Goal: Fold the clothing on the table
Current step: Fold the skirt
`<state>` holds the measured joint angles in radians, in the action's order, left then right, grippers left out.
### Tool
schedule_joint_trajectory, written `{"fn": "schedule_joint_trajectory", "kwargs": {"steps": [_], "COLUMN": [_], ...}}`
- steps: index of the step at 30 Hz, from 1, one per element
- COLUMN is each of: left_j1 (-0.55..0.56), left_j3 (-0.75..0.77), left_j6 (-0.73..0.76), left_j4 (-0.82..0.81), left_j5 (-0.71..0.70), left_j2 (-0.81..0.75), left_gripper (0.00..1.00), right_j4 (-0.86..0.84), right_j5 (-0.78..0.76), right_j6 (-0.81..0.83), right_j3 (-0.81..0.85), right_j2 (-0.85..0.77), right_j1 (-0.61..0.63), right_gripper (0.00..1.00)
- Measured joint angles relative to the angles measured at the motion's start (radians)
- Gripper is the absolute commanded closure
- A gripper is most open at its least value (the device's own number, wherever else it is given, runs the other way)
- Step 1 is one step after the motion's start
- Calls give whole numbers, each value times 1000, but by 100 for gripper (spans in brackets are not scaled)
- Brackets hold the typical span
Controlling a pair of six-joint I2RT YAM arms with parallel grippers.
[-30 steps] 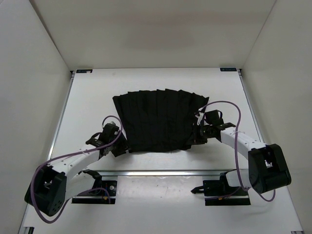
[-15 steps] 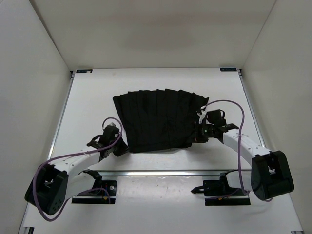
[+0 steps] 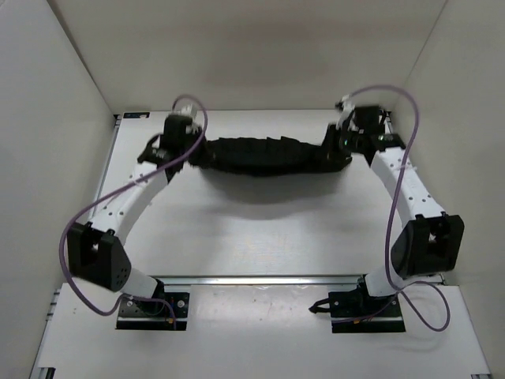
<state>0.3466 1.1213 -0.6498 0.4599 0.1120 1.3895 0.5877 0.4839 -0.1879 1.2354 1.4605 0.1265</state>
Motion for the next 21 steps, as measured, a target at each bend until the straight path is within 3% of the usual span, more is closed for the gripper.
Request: {"fn": "schedule_joint_trajectory", "kwargs": {"steps": [4,6,8,11,15,18,21], "left_j1": [7,9,14,23,57,89,106], "left_j3": [437,516,496,305,-56,-304,-436], "left_j6": [132,160,172,183,169,127,75], "left_j4": [48,16,-24,-79,-58,27,166], "left_j5": [-77,-79,-50,-23,-2,13,57], "left_j2": [128,97,23,-134,-277,-319,-413], "left_gripper": [100,100,100,100,100,100,100], "right_j4": [35,4,-27,-90,-123,-88,5], "right_j5": [-58,-41,-10,15,35,33,63], "right_j6": [35,35,44,65,69,26,-50], "right_j3": [420,500,478,273,-182,-478,-659], "right_j2": [101,67,-14,-171,-361,-393,-465], "right_j1": [-41,-77,-96,-90,-77,-34,26], "right_gripper": [100,100,100,100,100,100,100]}}
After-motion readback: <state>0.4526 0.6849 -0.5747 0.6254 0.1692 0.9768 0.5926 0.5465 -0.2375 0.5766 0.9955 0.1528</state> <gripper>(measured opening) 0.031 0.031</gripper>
